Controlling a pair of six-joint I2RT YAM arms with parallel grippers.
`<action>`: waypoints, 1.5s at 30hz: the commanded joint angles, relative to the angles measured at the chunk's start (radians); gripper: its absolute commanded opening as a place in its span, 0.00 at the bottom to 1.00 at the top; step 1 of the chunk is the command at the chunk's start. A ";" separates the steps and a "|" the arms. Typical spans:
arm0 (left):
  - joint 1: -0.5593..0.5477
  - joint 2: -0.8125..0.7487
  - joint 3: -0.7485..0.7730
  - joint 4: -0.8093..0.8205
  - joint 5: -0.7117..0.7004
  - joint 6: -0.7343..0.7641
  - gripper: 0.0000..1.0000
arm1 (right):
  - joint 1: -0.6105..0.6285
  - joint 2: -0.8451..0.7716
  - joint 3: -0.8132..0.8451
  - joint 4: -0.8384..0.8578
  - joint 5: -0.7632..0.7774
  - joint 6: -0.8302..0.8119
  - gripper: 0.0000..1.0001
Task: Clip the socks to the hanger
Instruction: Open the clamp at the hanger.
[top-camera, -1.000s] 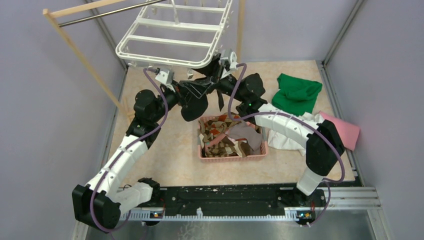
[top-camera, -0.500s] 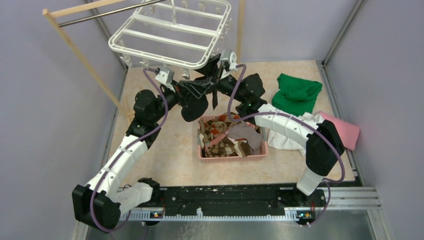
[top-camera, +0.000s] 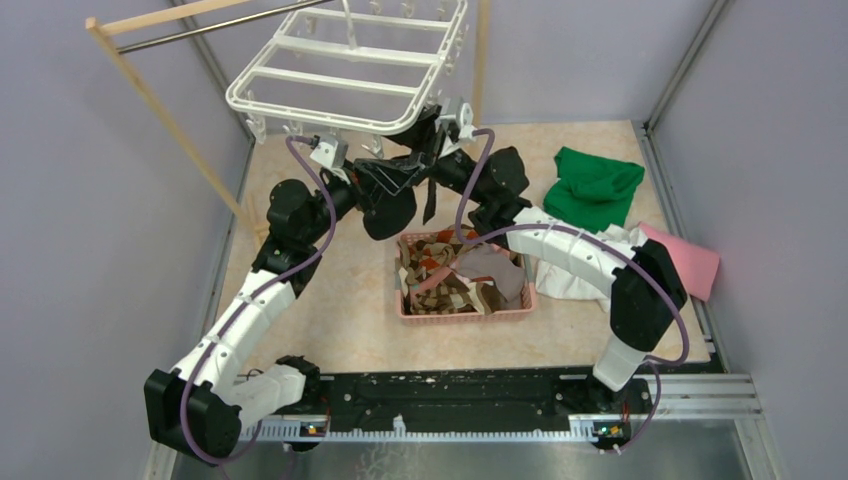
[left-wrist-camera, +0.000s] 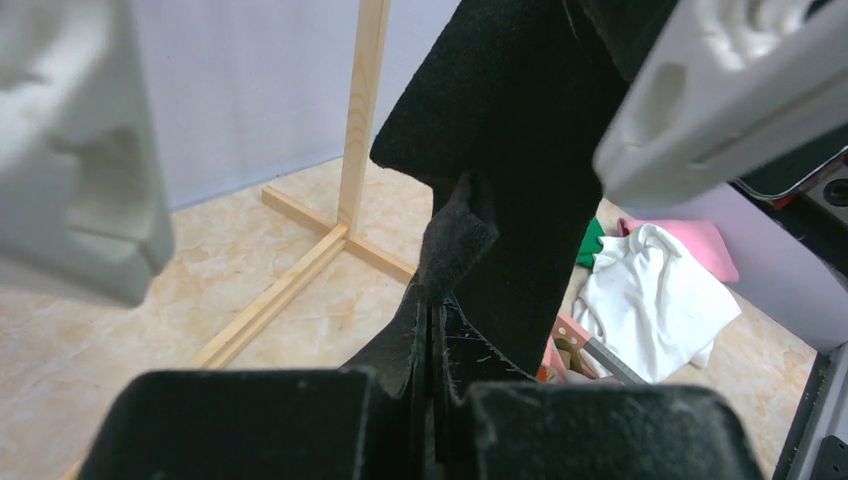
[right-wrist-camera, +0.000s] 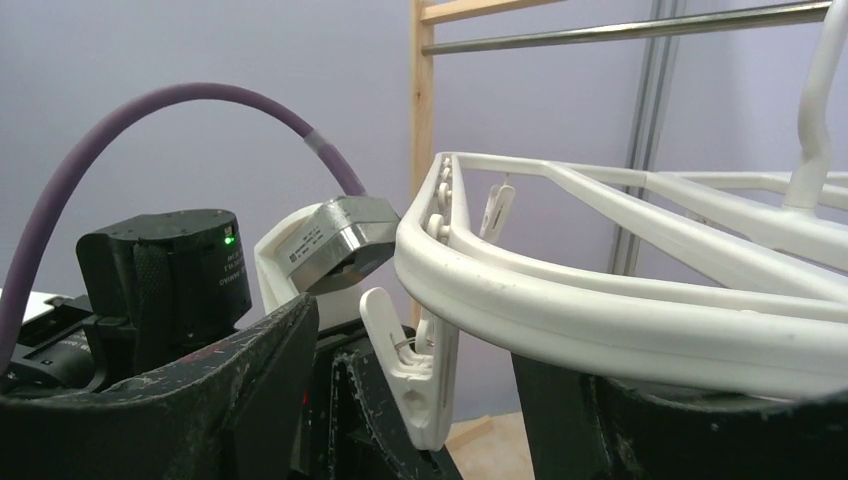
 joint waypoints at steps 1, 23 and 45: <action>0.004 -0.005 0.035 0.046 0.010 -0.013 0.00 | 0.019 0.011 0.059 0.045 0.021 0.002 0.68; 0.004 0.001 0.032 0.053 0.010 -0.023 0.00 | 0.036 0.010 0.046 0.038 0.094 -0.009 0.67; 0.004 0.005 0.026 0.062 0.012 -0.030 0.00 | 0.040 -0.006 0.018 0.051 0.097 -0.017 0.33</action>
